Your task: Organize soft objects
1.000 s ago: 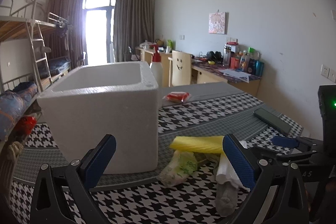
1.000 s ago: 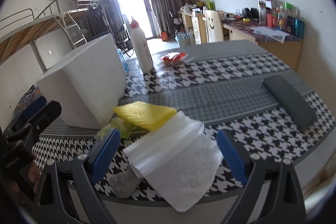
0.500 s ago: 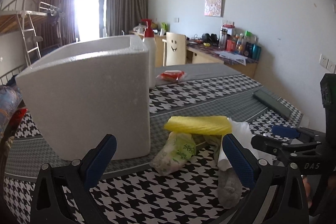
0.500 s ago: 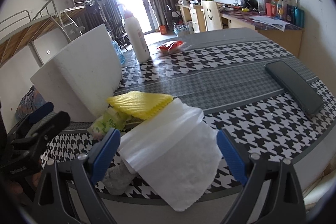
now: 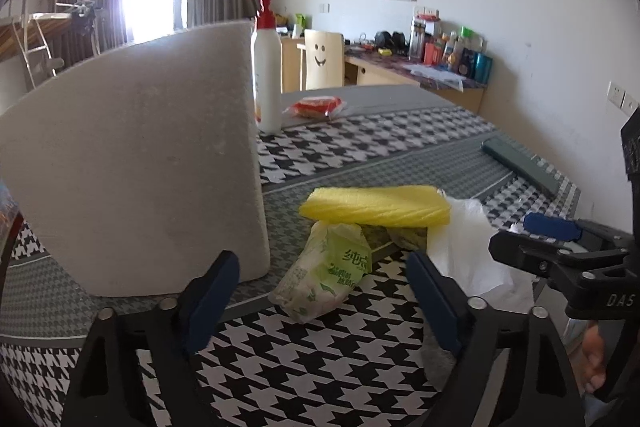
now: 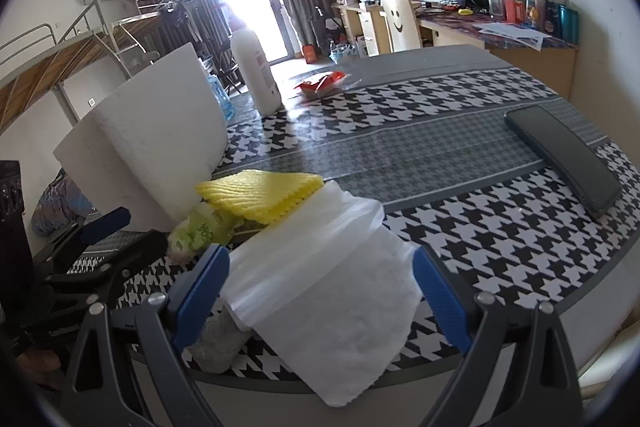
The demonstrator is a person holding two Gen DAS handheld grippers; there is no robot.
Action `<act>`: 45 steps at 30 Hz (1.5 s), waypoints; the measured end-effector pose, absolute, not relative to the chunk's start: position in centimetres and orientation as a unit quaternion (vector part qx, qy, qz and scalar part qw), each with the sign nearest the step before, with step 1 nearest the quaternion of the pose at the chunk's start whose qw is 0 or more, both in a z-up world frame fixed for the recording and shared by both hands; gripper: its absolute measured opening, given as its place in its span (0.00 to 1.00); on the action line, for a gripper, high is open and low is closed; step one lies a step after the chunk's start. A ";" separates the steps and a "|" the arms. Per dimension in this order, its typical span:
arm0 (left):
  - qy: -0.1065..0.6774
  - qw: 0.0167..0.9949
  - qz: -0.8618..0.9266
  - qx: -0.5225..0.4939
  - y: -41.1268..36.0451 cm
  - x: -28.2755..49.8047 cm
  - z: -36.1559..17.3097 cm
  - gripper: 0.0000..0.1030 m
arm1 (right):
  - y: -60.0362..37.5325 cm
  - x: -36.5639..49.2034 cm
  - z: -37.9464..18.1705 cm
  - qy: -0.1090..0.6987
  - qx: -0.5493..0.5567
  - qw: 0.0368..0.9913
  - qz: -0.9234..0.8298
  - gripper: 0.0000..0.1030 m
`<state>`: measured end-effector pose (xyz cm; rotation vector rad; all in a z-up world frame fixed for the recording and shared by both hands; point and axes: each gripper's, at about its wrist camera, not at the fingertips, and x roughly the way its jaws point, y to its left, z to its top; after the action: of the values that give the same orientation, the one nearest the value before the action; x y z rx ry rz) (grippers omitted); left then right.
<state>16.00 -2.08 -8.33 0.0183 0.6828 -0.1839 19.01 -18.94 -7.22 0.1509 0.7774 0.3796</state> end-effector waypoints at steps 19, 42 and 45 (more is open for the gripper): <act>0.370 0.921 -0.116 0.032 -3.6 18.1 -9.8 0.66 | -18.0 20.4 -9.4 0.425 0.074 0.880 0.200 0.52; 0.385 0.914 -0.125 0.028 -3.7 18.1 -10.2 0.55 | -22.5 18.0 -8.1 0.413 0.058 0.897 0.146 0.04; 0.387 0.913 -0.127 0.025 -3.6 18.3 -10.3 0.55 | -23.9 18.1 -8.2 0.419 0.070 0.898 0.118 0.04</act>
<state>18.27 -3.56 -10.30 0.0516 0.7975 -0.2613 18.11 -23.87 -8.24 0.1451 0.8674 0.2438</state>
